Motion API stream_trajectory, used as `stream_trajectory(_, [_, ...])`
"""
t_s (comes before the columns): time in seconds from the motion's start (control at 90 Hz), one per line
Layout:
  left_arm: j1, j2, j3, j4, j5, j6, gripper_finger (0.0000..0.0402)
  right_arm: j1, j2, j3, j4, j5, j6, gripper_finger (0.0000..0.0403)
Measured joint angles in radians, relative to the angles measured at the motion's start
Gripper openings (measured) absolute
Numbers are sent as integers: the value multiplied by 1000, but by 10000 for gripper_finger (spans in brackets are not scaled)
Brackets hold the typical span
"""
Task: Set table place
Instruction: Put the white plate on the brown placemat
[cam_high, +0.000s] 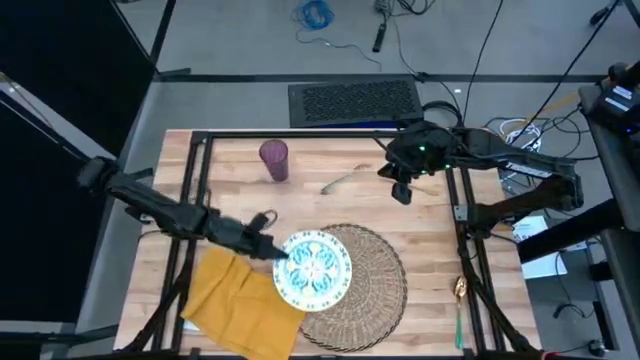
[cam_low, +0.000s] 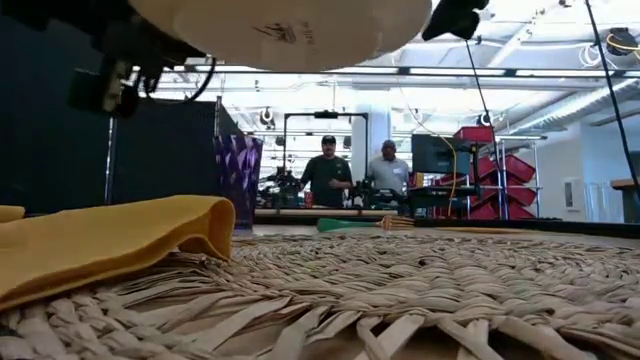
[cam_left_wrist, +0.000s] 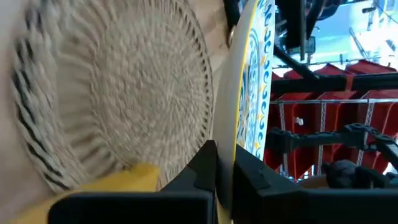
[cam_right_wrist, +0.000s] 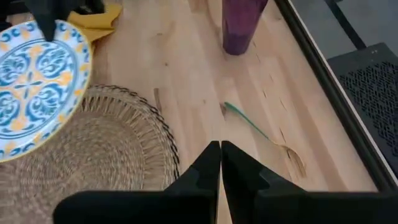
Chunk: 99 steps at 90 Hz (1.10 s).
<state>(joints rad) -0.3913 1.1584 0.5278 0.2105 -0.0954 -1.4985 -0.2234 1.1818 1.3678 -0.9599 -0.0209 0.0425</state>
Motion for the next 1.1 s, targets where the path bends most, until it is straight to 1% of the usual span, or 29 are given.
stream_trajectory(0.111, [-38,134,0,149,-35,-45,0,0,-57,0,-18,0,14,0])
stream_trajectory(0.256, [-36,313,0,413,-49,-52,0,0,-130,0,-38,0,35,0])
stream_trajectory(0.333, [-35,394,7,493,-55,-64,0,0,-171,0,-53,0,48,0])
stream_trajectory(0.433, [-36,479,46,506,-54,-68,0,1,-212,0,-90,31,58,0])
stream_trajectory(0.567, [-33,578,140,509,-34,-58,0,1,-257,0,-132,80,68,0])
stream_trajectory(0.7, [-24,650,203,482,-15,-40,0,1,-280,0,-141,87,70,0])
stream_trajectory(0.811, [-21,694,219,472,-21,-44,0,1,-289,1,-152,77,70,0])
stream_trajectory(0.933, [-22,727,222,475,-41,-93,0,2,-290,1,-180,73,70,0])
stream_trajectory(1.1, [-22,735,225,466,-57,-121,0,3,-291,1,-203,72,60,0])
